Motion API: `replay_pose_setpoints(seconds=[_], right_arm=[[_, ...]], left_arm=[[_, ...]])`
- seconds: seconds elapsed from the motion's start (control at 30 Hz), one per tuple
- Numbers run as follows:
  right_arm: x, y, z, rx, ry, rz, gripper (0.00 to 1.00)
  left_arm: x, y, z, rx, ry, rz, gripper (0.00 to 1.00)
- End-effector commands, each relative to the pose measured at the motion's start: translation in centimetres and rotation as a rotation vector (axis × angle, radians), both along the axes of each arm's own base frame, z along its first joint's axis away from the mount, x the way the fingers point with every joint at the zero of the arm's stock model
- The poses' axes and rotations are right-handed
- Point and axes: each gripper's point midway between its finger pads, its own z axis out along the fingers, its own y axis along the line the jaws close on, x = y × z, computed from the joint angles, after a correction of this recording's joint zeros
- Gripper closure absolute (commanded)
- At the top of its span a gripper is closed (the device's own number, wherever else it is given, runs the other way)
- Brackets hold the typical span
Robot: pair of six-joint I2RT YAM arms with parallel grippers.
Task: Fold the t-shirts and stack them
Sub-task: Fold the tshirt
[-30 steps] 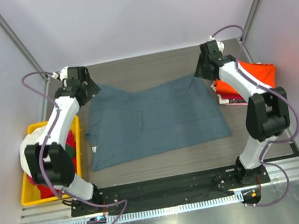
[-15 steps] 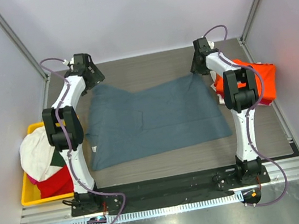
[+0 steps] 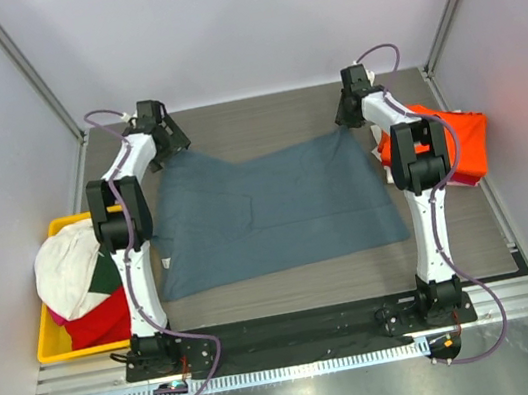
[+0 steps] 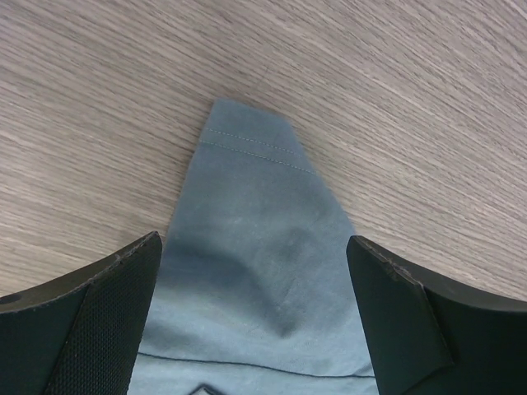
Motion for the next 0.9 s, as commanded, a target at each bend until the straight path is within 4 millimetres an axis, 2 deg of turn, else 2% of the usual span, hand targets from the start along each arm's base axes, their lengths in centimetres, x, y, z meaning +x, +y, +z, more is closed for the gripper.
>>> replay_pose_setpoints(seconds=[0.0,0.13,0.3,0.4,0.47,0.5,0.57,0.77,0.8,0.87], right_arm=[[-0.9,0.6,0.7,0.012,0.004,0.021,0.66],[-1.5,-0.4,1.4,-0.032,0.0,-0.004,0.57],[-2.4,-0.8,1.9,-0.047,0.005,-0.003,0.59],[-2.4,-0.5,1.9,-0.035,0.004,0.006,0.64],[-2.2,-0.3,2.0,-0.028,0.0,0.012,0.74],[-2.1,-0.2,2.1,-0.024,-0.003,0.015,0.85],[-1.8,-0.3,2.1,-0.024,-0.006,0.009,0.99],[-1.6,-0.2,2.5,-0.022,-0.014,0.007,0.99],[-1.6,-0.2,2.4,-0.021,-0.013,0.008,0.99],[-1.6,-0.1,2.5,-0.018,-0.014,0.009,0.99]], left_arm=[[1.9,0.2,2.2,-0.014,-0.078,-0.01,0.06],[2.4,0.5,2.0,-0.018,-0.085,-0.009,0.07],[3.0,0.8,1.9,-0.02,-0.089,-0.011,0.09],[3.4,0.6,1.6,-0.034,-0.088,-0.016,0.1],[3.5,0.4,1.4,-0.044,-0.086,-0.021,0.11],[3.7,0.3,1.3,-0.046,-0.086,-0.025,0.12],[3.9,0.3,1.2,-0.045,-0.088,-0.024,0.13],[4.6,0.6,0.4,-0.021,-0.09,-0.034,0.24],[4.7,0.7,0.4,-0.019,-0.091,-0.035,0.3],[4.7,0.7,-0.4,-0.013,-0.074,-0.036,0.34]])
